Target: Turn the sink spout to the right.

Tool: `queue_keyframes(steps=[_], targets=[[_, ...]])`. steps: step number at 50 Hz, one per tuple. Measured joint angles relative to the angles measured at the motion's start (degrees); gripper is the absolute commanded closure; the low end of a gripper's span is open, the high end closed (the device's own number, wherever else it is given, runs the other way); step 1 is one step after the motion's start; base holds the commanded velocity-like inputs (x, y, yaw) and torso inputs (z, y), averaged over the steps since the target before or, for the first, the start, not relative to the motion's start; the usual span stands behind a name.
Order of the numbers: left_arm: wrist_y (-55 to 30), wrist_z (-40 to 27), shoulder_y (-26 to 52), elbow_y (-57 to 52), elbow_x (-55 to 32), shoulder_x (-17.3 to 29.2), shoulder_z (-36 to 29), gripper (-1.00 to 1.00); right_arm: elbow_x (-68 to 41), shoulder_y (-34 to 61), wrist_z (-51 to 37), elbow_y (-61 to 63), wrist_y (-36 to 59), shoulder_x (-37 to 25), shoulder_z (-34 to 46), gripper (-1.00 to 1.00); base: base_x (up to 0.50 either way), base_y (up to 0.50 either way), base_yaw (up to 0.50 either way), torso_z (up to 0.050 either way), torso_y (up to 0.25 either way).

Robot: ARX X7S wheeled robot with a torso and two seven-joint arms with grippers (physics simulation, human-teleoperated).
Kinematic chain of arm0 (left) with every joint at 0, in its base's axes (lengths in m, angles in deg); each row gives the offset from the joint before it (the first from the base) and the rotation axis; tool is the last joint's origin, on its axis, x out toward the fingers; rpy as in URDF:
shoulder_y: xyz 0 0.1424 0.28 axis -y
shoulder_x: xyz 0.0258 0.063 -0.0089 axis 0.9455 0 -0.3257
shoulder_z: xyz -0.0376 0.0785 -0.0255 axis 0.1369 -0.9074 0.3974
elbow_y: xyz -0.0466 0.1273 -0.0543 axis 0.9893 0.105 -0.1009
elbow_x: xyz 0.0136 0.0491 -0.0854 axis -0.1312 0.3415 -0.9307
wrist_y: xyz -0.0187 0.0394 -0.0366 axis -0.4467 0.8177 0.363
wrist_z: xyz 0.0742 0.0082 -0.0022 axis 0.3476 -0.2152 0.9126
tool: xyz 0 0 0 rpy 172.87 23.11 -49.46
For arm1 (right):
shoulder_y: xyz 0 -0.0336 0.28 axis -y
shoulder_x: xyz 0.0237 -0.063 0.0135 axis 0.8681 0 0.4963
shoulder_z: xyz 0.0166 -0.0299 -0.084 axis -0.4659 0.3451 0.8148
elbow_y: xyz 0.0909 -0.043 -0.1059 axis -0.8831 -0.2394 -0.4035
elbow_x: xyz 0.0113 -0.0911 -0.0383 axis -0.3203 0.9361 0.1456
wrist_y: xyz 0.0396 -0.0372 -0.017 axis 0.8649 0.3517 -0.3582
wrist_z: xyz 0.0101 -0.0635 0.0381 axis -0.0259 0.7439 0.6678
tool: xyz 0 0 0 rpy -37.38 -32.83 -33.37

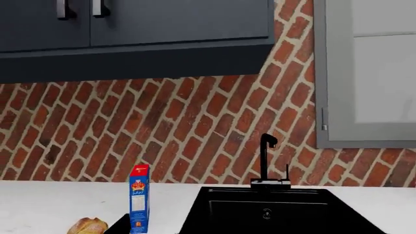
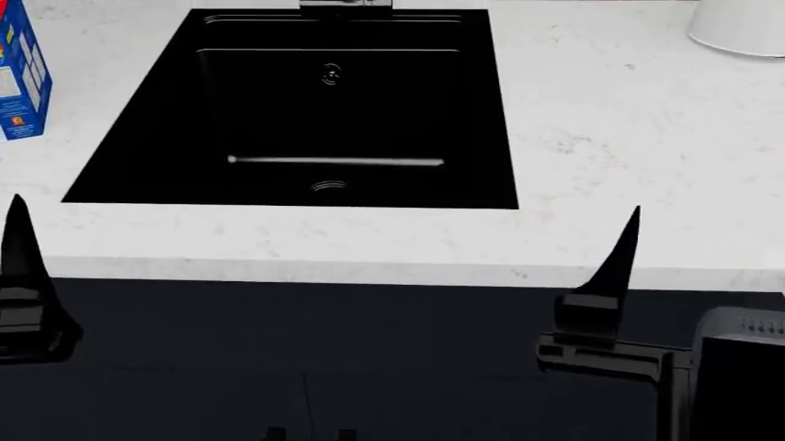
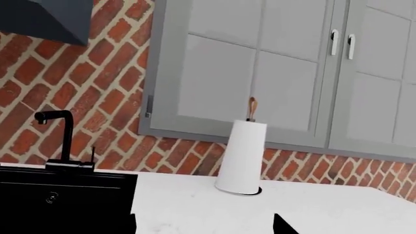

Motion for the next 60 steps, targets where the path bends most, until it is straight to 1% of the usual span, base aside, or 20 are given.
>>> queue_keyframes(steps=[12,37,60], targets=[[-3.15,-0.79,2.93,-1.8,-1.27,0.77,1.05,-1.0,-0.54,3.64,-0.25,1.43,3.56,-1.1,0.11,-1.0,0.0,0.0,0.0,0.0,0.0],[-6.38,-1.9,4.82,-2.92,-3.49,1.26,2.37,-1.0,-1.06,5.03,-0.81,1.05,4.27,-1.37,0.23,-1.0,0.0,0.0,0.0,0.0,0.0],[-5.29,-1.81,4.94,-2.54,-4.22,1.69,2.22,-1.0,-1.3,4.35,-0.95,1.46,2.37,-1.79,-0.17,-1.0,0.11,0.41,0.0,0.0,0.0]])
